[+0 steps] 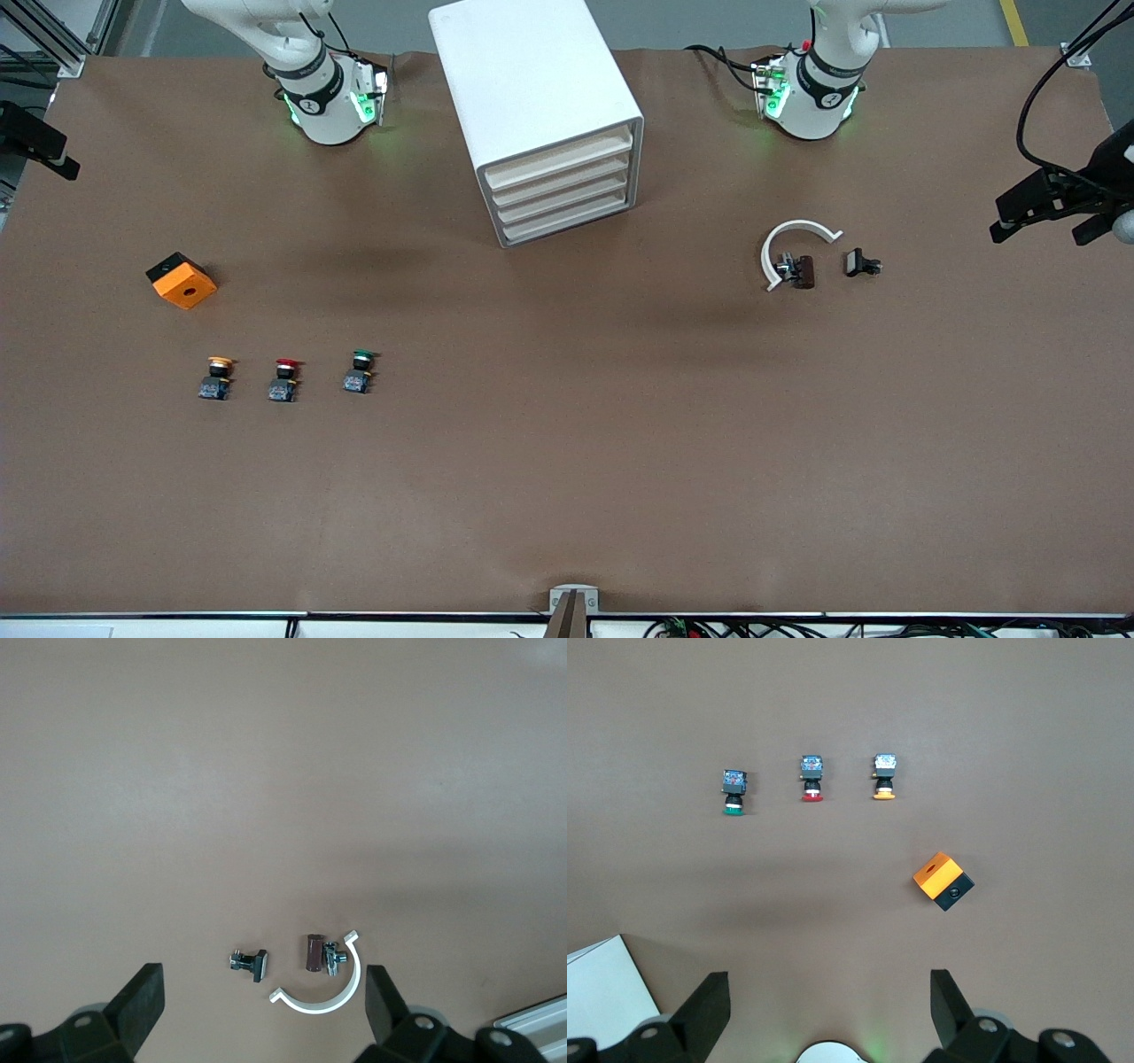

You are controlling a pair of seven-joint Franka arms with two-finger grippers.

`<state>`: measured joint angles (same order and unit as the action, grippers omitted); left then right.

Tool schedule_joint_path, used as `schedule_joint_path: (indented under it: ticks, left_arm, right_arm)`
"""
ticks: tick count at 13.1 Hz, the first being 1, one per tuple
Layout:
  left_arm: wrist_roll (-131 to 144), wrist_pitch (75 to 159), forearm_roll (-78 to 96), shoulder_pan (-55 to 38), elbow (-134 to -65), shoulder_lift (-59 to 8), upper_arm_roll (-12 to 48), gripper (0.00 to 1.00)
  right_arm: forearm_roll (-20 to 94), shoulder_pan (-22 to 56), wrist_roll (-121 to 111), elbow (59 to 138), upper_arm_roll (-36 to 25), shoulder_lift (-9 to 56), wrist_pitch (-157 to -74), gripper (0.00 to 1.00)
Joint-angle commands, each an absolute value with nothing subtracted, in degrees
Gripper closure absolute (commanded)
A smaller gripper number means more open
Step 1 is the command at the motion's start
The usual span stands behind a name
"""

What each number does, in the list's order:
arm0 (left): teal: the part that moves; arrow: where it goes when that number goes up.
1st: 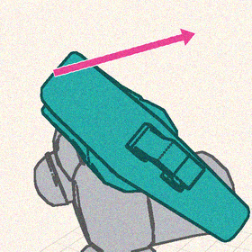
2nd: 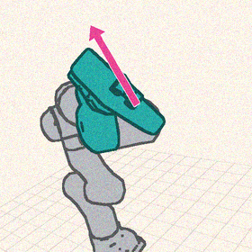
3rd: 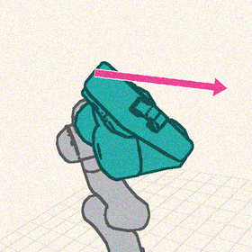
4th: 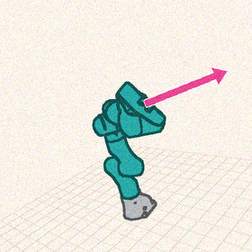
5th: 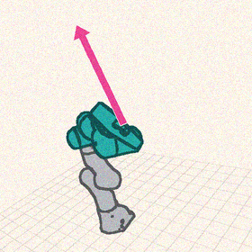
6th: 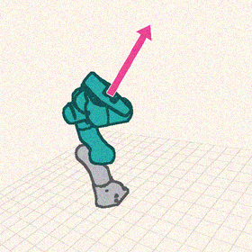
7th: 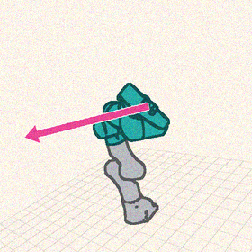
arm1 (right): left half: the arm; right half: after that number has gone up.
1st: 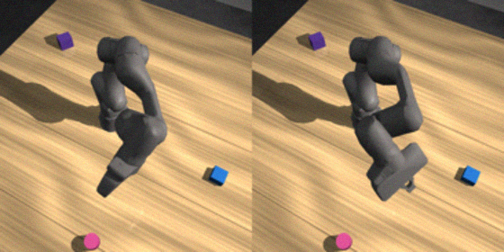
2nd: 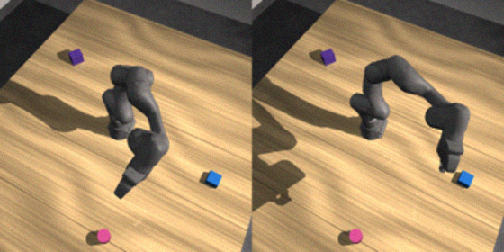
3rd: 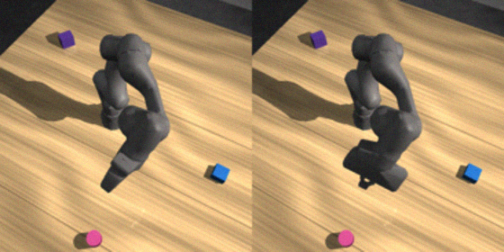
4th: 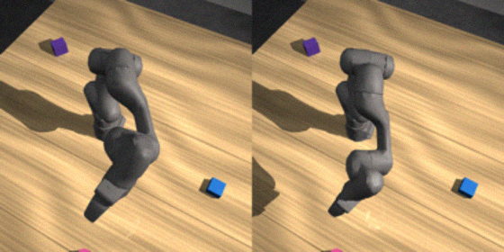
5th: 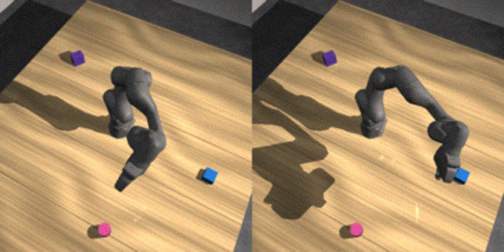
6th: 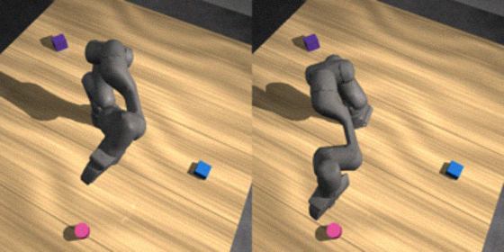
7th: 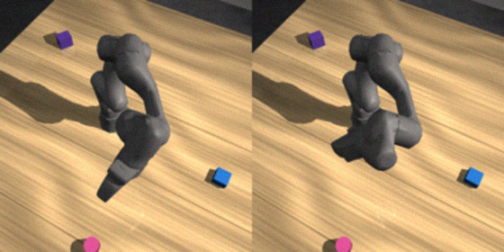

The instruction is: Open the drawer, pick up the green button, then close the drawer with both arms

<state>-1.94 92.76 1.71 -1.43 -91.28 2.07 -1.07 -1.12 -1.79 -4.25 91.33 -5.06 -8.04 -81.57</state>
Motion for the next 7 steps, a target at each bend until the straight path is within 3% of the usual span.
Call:
schedule_joint_path:
  ticks: [1, 7]
  left_arm:
    - [-1.32, 91.41, 0.97, -1.23, -90.18, 2.11, -0.26, 0.00]
    - [-1.32, 91.49, 0.88, -1.14, -90.18, 1.76, -0.53, 0.00]
  right_arm:
    - [-0.53, -1.67, -5.10, 92.64, -4.57, -9.67, -82.70, 0.00]
    - [1.31, -2.02, -5.10, 92.03, -5.18, -9.67, -83.49, 0.00]
